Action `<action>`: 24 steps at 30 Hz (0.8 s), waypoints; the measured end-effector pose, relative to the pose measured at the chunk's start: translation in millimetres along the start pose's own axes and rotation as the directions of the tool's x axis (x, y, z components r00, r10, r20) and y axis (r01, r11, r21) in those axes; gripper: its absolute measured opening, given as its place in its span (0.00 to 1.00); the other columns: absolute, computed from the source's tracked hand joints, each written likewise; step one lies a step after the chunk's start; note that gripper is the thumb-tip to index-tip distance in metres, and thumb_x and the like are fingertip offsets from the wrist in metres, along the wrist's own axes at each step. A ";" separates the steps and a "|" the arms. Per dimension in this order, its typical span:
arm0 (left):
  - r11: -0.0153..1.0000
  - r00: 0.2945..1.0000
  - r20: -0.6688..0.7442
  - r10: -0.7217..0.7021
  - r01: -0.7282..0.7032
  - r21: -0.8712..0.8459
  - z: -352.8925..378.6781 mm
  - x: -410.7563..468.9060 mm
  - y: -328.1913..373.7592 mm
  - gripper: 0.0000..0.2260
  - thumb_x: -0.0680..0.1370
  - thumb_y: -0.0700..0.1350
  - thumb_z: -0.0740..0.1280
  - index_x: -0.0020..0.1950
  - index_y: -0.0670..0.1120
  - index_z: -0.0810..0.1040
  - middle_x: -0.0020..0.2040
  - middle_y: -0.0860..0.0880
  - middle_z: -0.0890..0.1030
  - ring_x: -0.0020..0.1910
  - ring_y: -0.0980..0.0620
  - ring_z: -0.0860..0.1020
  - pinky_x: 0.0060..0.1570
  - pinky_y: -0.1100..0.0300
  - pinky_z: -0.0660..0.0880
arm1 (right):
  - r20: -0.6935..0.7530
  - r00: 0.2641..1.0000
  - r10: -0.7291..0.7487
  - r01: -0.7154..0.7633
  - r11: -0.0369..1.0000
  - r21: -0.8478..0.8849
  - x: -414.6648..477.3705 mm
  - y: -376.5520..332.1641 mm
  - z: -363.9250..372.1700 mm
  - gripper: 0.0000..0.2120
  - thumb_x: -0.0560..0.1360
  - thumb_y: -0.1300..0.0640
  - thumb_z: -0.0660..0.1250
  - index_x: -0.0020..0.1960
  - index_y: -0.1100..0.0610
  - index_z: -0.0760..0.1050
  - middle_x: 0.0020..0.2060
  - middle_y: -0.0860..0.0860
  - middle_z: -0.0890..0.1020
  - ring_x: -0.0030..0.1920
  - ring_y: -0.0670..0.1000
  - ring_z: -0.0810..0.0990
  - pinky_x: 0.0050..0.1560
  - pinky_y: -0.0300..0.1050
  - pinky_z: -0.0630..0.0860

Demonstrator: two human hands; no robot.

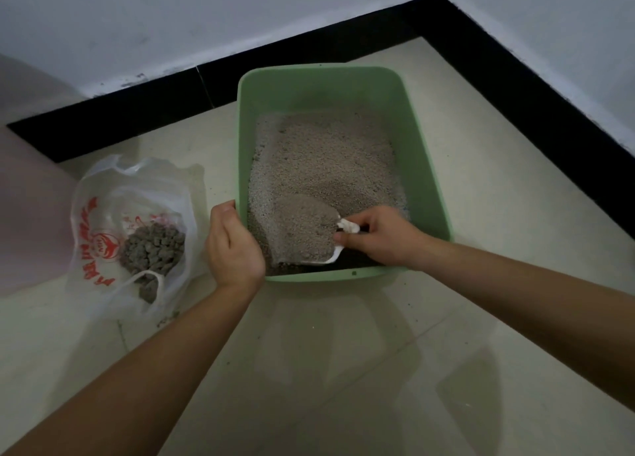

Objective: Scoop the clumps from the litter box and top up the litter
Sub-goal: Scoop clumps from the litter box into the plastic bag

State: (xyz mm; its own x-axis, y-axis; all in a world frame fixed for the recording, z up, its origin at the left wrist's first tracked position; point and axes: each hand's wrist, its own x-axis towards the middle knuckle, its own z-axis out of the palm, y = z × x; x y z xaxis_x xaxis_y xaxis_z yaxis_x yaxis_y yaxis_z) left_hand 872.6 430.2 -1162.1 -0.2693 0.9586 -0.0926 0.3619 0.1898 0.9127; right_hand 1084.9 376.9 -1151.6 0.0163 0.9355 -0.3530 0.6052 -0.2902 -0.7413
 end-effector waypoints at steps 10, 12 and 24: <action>0.998 0.998 0.040 0.041 -0.043 0.045 -2.6 0.7 0.7 0.27 0.76 0.54 0.45 0.61 0.41 0.76 0.57 0.40 0.78 0.56 0.43 0.74 0.50 0.55 0.66 | -0.336 0.941 0.030 0.020 0.989 0.143 -30.6 -12.9 -49.5 0.06 0.76 0.50 0.71 0.48 0.50 0.84 0.22 0.43 0.67 0.24 0.42 0.61 0.26 0.35 0.61; 0.997 0.998 0.046 0.035 -0.038 0.062 -2.8 0.5 0.5 0.27 0.76 0.54 0.44 0.62 0.42 0.75 0.57 0.40 0.78 0.56 0.42 0.74 0.50 0.55 0.66 | -0.394 0.917 0.065 0.002 0.986 0.168 -35.0 -9.2 -45.5 0.05 0.77 0.50 0.71 0.47 0.50 0.84 0.22 0.43 0.68 0.23 0.41 0.61 0.26 0.34 0.61; 0.987 0.997 0.070 0.040 -0.050 0.155 -4.2 -0.9 1.4 0.18 0.84 0.47 0.48 0.60 0.40 0.74 0.54 0.38 0.76 0.51 0.43 0.73 0.46 0.55 0.63 | -0.461 0.884 0.079 -0.116 0.992 -0.051 -69.7 5.9 -30.6 0.05 0.77 0.51 0.69 0.47 0.47 0.83 0.25 0.38 0.78 0.31 0.35 0.75 0.31 0.27 0.65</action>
State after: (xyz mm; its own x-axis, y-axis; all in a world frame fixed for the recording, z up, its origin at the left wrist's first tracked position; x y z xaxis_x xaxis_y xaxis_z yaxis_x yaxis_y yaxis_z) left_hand 869.6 428.7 -1159.0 -0.1917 0.9779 -0.0837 0.5090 0.1720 0.8434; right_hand 1111.7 316.2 -1114.0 0.4295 0.8966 -0.1076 0.6392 -0.3860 -0.6651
